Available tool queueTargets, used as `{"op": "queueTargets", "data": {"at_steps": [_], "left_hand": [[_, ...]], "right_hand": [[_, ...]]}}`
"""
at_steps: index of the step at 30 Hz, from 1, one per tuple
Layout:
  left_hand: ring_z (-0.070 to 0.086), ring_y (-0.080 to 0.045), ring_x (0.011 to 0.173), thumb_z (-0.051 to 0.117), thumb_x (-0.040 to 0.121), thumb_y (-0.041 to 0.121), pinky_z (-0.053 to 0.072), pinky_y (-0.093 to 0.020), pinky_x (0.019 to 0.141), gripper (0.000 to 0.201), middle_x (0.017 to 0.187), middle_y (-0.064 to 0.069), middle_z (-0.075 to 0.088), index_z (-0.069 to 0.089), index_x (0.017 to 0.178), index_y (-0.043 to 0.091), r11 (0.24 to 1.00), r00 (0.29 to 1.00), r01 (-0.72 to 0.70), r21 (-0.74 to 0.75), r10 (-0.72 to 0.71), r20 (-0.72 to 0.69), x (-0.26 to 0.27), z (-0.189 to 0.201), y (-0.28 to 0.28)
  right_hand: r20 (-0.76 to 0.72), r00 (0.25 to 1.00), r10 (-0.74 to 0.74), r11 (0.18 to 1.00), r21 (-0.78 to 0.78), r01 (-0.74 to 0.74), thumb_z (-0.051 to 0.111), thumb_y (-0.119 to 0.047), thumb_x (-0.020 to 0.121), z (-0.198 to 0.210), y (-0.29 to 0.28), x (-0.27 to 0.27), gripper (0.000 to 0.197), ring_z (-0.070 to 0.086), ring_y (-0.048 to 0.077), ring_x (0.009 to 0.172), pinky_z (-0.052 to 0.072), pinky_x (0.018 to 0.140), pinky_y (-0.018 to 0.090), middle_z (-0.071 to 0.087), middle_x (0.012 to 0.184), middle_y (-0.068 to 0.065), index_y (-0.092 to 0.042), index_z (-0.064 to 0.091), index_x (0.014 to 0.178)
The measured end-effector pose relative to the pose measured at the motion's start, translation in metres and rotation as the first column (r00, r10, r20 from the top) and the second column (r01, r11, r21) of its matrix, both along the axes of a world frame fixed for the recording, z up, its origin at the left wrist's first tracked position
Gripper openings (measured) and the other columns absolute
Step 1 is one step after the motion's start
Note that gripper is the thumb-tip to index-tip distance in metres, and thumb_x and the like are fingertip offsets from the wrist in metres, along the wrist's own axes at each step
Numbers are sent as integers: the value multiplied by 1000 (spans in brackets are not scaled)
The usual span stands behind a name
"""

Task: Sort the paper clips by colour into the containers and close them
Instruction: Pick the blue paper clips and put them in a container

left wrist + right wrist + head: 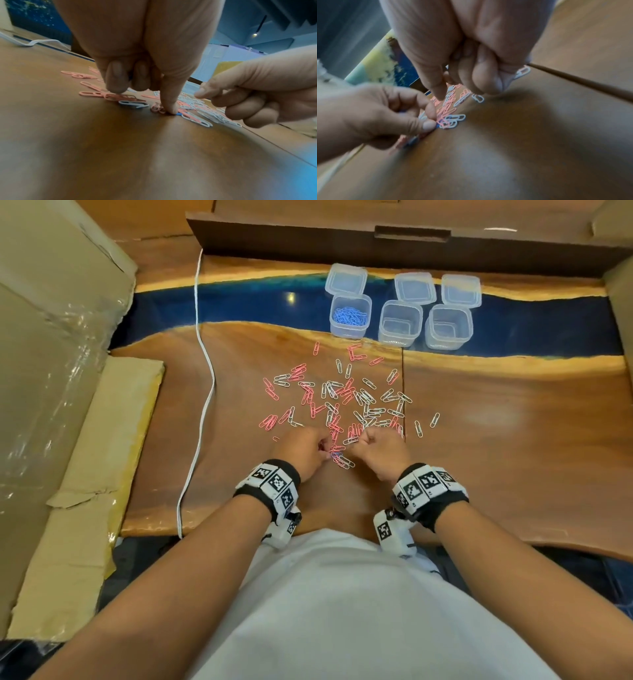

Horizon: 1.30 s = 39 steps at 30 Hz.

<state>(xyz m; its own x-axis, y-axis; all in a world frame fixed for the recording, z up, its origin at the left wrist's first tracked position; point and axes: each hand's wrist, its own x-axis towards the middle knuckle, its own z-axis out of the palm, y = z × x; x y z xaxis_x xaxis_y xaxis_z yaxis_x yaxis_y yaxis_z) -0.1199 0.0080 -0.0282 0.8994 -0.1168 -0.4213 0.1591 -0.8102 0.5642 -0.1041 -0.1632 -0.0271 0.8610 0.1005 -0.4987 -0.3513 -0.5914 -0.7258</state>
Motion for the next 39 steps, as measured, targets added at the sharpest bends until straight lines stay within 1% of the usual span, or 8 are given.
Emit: {"op": "queueTargets", "data": {"at_steps": [3, 6, 12, 27, 30, 33, 36, 39], "left_hand": [[51, -19, 76, 65, 86, 18, 36, -28, 64, 6, 79, 3, 56, 65, 92, 19, 990, 988, 85, 108, -98, 115, -2, 4, 1], [55, -22, 84, 60, 89, 19, 31, -26, 65, 9, 91, -1, 64, 65, 96, 22, 976, 975, 144, 163, -168, 144, -4, 4, 3], [60, -26, 98, 51, 92, 21, 45, -32, 75, 19, 105, -2, 67, 67, 103, 22, 945, 956, 242, 222, -271, 114, -4, 2, 5], [60, -30, 75, 51, 83, 13, 42, -31, 59, 12, 87, -10, 63, 62, 86, 7, 882, 928, 369, 295, -366, -67, 6, 9, -5], [60, -29, 71, 55, 81, 18, 44, -33, 58, 12, 77, -9, 62, 59, 79, 7, 945, 962, 274, 178, -268, -59, 3, 11, -2], [54, -24, 67, 53, 86, 24, 45, -33, 64, 16, 68, -5, 54, 53, 74, 14, 987, 984, -71, -146, 45, -174, 6, 15, 6], [43, -19, 52, 40, 87, 15, 33, -26, 50, 15, 64, -8, 47, 49, 75, 15, 736, 839, -507, -449, 300, -455, 23, 23, 12], [17, -10, 45, 34, 82, 12, 8, -25, 47, 19, 57, 3, 30, 31, 65, 21, 387, 727, -681, -622, 256, -637, 50, 33, 12]], "right_hand": [[83, 973, 216, 966, -164, -200, 75, -22, 76, -1, 6, -4, 26, 49, 11, 58, 42, 59, 28, 58, 62, -5, -18, 53, 64], [70, 944, 323, 904, -317, -286, 73, -28, 80, -3, 6, -11, 18, 51, 12, 63, 38, 55, 25, 60, 70, -5, -18, 59, 76], [35, 974, 226, 901, -388, -195, 67, -25, 83, -6, -12, -3, 16, 54, 17, 64, 37, 54, 25, 54, 63, -7, -23, 57, 71], [86, 993, 76, 977, -204, -57, 64, -18, 84, 1, -24, -6, 10, 42, 7, 48, 31, 50, 23, 47, 52, -9, -14, 61, 76], [54, 998, 37, 995, -98, -32, 66, -20, 85, 6, -21, -2, 16, 40, 7, 45, 33, 48, 21, 46, 51, -8, -14, 59, 72], [-128, 975, -183, 971, 133, 200, 67, -30, 88, 15, -20, 8, 33, 32, 8, 38, 29, 36, 19, 38, 49, -7, -19, 47, 64], [-394, 868, -301, 825, 350, 444, 65, -28, 90, 28, -17, 28, 31, 25, 10, 41, 20, 36, 17, 29, 57, -2, -19, 46, 68], [-524, 825, -212, 743, 462, 484, 60, -25, 94, 48, -8, 58, 25, 34, 11, 46, 26, 36, 19, 38, 57, -1, -14, 51, 73]]}}
